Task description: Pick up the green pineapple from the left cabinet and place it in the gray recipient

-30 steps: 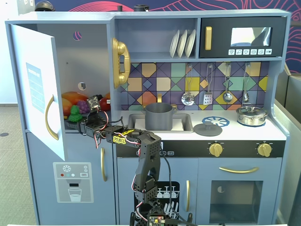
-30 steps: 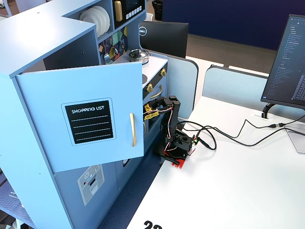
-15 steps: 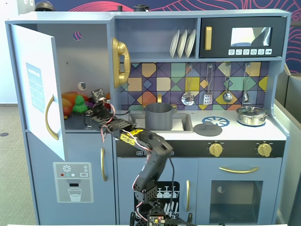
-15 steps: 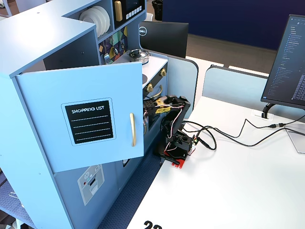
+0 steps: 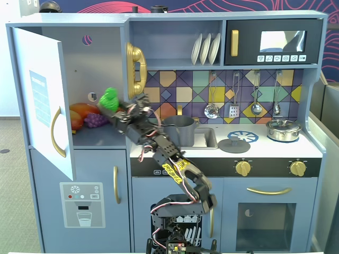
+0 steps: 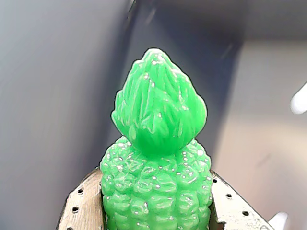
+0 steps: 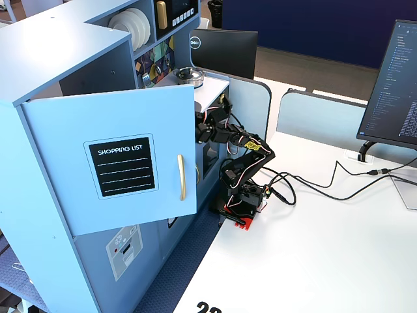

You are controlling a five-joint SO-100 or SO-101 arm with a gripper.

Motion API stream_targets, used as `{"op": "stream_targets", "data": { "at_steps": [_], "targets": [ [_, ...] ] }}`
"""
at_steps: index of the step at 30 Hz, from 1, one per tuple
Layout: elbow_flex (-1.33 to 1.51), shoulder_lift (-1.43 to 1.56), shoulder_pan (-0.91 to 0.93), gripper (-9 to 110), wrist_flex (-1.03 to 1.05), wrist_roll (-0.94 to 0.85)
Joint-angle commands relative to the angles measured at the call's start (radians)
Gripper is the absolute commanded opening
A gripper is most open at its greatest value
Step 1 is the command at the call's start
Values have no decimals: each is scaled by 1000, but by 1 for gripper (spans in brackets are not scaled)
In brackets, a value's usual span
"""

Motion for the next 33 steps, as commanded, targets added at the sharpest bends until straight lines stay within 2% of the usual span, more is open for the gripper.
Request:
{"op": "stream_targets", "data": {
  "at_steps": [1, 8, 11, 18, 25, 33],
  "targets": [
    [0, 101, 80, 0, -61, -14],
    [-35, 150, 413, 0, -48, 106],
    [-21, 144, 558, 0, -74, 219],
    [-18, -3, 853, 0, -232, 419],
    [-41, -149, 914, 0, -239, 414],
    [-149, -333, 954, 0, -117, 350]
  ]
}}
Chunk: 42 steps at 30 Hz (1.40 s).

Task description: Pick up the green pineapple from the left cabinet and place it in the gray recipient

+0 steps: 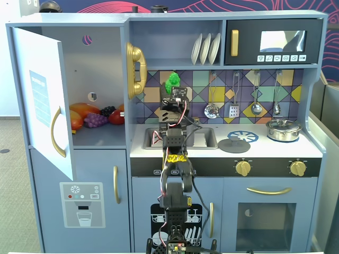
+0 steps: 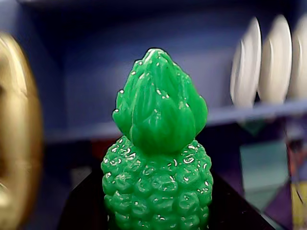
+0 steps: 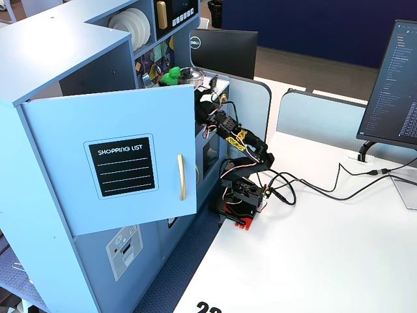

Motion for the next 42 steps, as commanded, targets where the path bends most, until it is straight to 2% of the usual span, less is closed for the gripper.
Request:
{"op": "stream_targets", "data": {
  "at_steps": [1, 7, 22, 28, 34, 42],
  "targets": [
    [-109, -81, 28, 0, 48, -37],
    [-167, -207, 63, 0, 138, -77],
    [-140, -350, 72, 1, 164, -141],
    [-143, -364, 86, 29, 193, -173],
    [-143, -359, 92, 37, 201, -175],
    [-156, -304, 89, 39, 229, -183]
  ]
}}
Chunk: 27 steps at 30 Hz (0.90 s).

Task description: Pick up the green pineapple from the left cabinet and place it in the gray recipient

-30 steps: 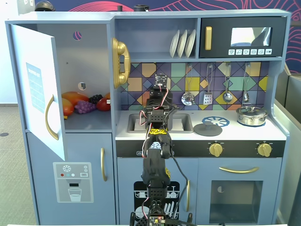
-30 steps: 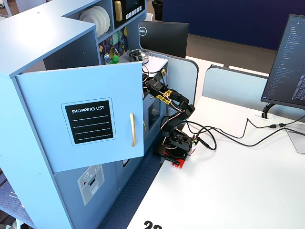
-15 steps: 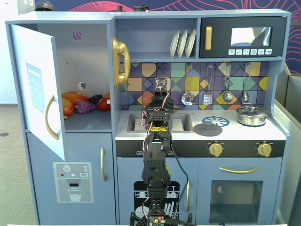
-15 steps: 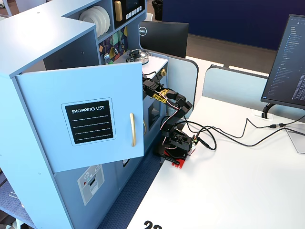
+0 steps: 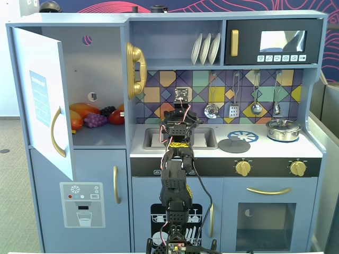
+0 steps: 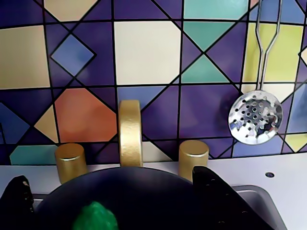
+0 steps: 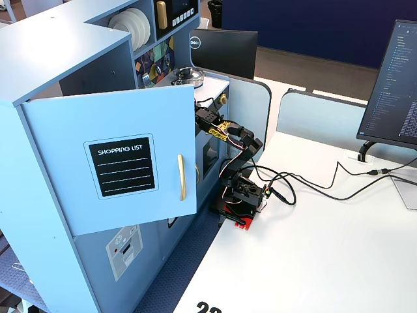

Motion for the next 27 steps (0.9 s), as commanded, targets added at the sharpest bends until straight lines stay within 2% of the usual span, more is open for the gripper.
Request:
{"op": "stream_targets", "data": {
  "at_steps": [1, 4, 12, 15, 18, 20, 24, 27],
  "targets": [
    [-66, 86, -5, 38, 54, -18],
    [-118, 189, -25, 38, 199, -28],
    [-186, 557, -20, 28, 788, -25],
    [-118, 683, 14, 18, 957, -2],
    [-12, 788, 14, 0, 1141, -66],
    [61, 834, -5, 0, 1250, -40],
    [207, 848, -80, 0, 1381, 23],
    [376, 844, -117, 0, 1351, 117]
  ]
}}
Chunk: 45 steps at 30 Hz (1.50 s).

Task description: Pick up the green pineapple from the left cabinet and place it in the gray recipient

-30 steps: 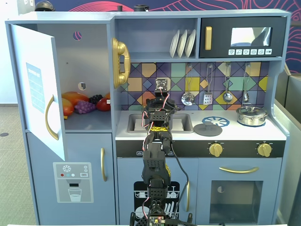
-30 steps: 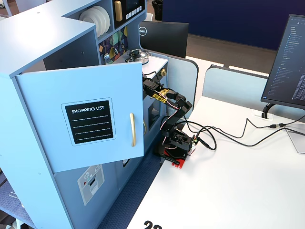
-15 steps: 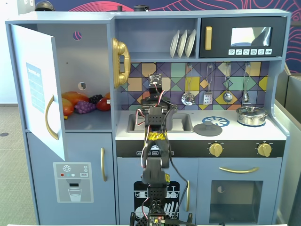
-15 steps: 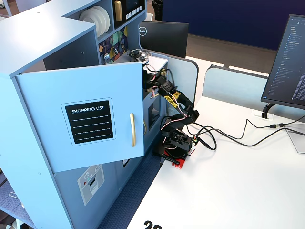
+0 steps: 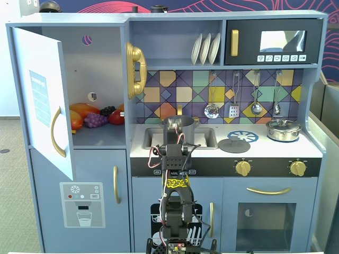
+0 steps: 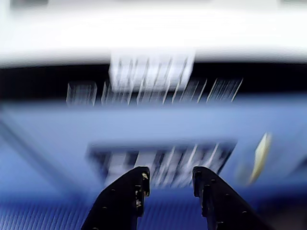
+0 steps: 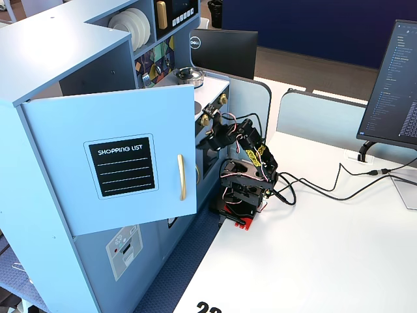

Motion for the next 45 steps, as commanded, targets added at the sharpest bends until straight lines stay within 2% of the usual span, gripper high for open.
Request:
{"op": "stream_targets", "data": {
  "at_steps": [1, 8, 17, 22, 45],
  "targets": [
    [176, 15, -37, 0, -25, 103],
    [591, 58, -21, 0, -216, 196],
    [802, 202, 25, 0, 63, 75],
    [845, 212, 80, 0, 58, 58],
    [845, 212, 49, 4, 58, 63]
  ]
}}
